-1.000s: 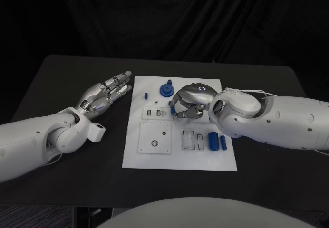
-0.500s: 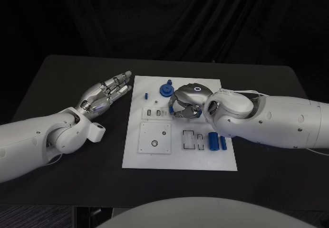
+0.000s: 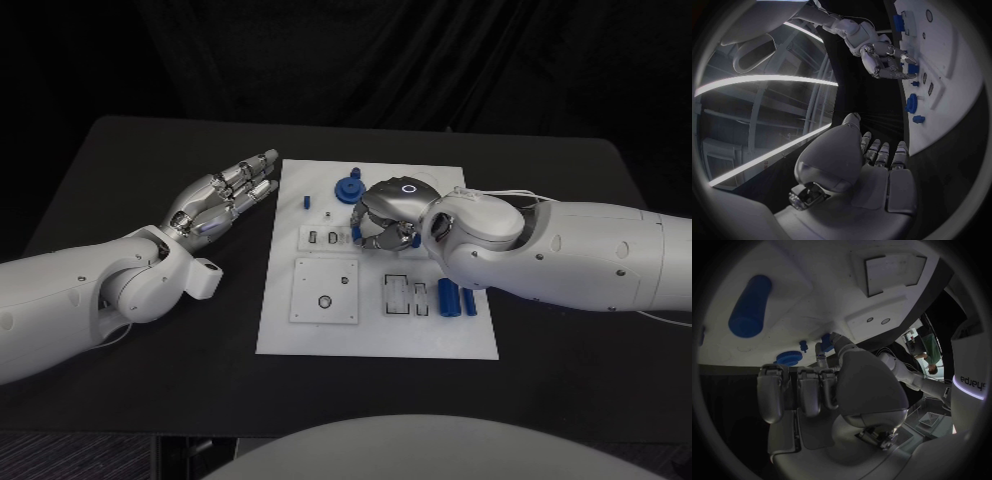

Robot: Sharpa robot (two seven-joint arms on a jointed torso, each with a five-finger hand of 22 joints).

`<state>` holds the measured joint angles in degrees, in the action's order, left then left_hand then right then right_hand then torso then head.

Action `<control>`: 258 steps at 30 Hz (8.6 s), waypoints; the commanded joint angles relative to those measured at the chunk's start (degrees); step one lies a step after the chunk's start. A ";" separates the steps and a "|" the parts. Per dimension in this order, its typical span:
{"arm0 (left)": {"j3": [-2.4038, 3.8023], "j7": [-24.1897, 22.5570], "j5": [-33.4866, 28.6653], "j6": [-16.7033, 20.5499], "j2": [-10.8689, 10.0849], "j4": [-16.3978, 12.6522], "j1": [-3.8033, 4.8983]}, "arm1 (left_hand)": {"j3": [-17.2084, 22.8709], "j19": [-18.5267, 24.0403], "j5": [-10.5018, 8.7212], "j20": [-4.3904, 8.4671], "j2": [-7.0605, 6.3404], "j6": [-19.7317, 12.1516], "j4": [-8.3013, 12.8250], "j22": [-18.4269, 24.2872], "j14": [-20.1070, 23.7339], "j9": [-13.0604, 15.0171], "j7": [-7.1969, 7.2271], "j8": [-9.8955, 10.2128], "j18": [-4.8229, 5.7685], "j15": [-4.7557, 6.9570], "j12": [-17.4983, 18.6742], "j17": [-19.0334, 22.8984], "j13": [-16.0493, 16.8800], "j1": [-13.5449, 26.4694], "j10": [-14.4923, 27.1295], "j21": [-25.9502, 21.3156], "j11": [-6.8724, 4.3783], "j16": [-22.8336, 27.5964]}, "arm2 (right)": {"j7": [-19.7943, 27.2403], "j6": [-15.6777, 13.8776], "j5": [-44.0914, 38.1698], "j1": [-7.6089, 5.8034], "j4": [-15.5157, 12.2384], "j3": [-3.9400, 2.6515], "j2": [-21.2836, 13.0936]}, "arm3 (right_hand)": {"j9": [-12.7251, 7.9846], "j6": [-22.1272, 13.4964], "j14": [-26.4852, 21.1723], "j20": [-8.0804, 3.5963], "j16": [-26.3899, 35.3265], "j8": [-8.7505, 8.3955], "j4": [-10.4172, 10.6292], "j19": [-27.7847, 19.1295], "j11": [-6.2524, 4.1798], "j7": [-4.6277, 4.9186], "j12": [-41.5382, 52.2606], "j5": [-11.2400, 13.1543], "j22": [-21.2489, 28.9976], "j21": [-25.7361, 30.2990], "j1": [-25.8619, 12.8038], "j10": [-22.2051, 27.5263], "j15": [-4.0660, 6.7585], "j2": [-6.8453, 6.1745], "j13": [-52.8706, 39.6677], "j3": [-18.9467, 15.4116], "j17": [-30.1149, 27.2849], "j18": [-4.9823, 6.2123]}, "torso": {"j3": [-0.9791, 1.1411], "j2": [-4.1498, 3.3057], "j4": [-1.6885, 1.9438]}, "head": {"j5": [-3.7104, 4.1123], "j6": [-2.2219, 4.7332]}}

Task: Assemble the parts on the task board

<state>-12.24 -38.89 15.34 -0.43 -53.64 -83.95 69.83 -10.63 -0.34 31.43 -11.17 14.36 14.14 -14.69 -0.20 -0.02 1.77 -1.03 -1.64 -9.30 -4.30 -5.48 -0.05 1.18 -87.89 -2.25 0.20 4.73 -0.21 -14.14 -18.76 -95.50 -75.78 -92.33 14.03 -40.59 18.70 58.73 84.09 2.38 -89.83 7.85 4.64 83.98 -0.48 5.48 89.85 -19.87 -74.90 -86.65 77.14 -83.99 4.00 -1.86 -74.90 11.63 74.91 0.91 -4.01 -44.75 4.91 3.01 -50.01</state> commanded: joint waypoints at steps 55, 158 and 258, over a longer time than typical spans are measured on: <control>0.07 -1.23 15.81 10.30 0.18 1.53 0.32 | -5.20 -7.64 -11.33 -5.10 1.70 2.61 -2.11 -3.00 -6.06 0.27 -2.07 -0.39 -1.11 -5.66 -3.77 -1.42 0.63 11.27 -3.83 5.92 5.13 -1.54 | 25.44 -25.39 10.08 -1.01 -2.60 -0.33 -10.35 | -4.80 -17.51 5.91 0.26 -0.17 -2.28 11.29 5.12 -0.05 -0.97 0.15 17.04 -14.53 -1.80 -4.23 -6.01 -0.16 -2.86 -15.10 -3.57 15.09 -0.47 | 1.14 3.58 -0.17 | -2.52 2.22; 0.07 57.09 57.75 1.62 24.41 9.84 4.38 | -6.20 -83.62 -20.71 9.21 -1.34 43.06 -1.81 -82.60 -89.98 49.16 -0.29 -26.45 7.29 8.88 -84.52 -89.95 88.82 21.09 -87.75 86.02 -6.94 -89.79 | 21.86 -21.19 11.20 -1.13 4.30 0.17 -14.34 | -6.42 -11.23 5.91 0.63 -0.17 -2.04 10.93 5.56 0.72 0.19 0.15 6.89 -14.80 -2.56 -0.90 -6.01 -0.69 2.58 -15.10 -2.12 15.09 -0.68 | 4.27 8.78 -2.30 | -6.35 0.01; 0.08 55.47 57.75 -1.29 27.73 14.34 2.50 | -4.07 -82.59 -17.53 9.34 -1.78 45.61 -0.79 -81.64 -89.98 49.21 -0.15 -21.33 6.97 9.02 -84.52 -89.95 88.82 19.01 -87.75 84.95 -7.08 -89.79 | 21.42 -19.62 11.20 -1.13 5.21 0.16 -13.11 | -6.77 -10.45 5.91 0.85 -0.17 -2.27 10.51 5.53 0.95 0.44 0.15 6.10 -14.78 -2.52 -0.30 -6.01 -0.92 3.14 -15.10 -1.40 15.09 -0.67 | 4.21 8.80 -2.12 | -5.88 0.01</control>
<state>-12.21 17.68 73.03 -0.98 -26.08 -69.64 72.46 -14.96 -83.23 13.69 -1.96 12.39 59.38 -15.55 -74.91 -83.84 50.92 -1.02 -23.27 -2.60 4.38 -90.20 -74.92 75.06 -68.29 -83.95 85.39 -1.82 -89.85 8.18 -38.47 -84.22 -76.84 -87.19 14.24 -53.71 12.00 47.88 83.95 2.87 -89.84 5.87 15.17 84.05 0.13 6.10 89.85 -13.53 -74.92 -89.19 76.53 -83.83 3.58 0.84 -74.92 9.81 74.91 0.91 0.22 -35.94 2.75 -2.91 -49.99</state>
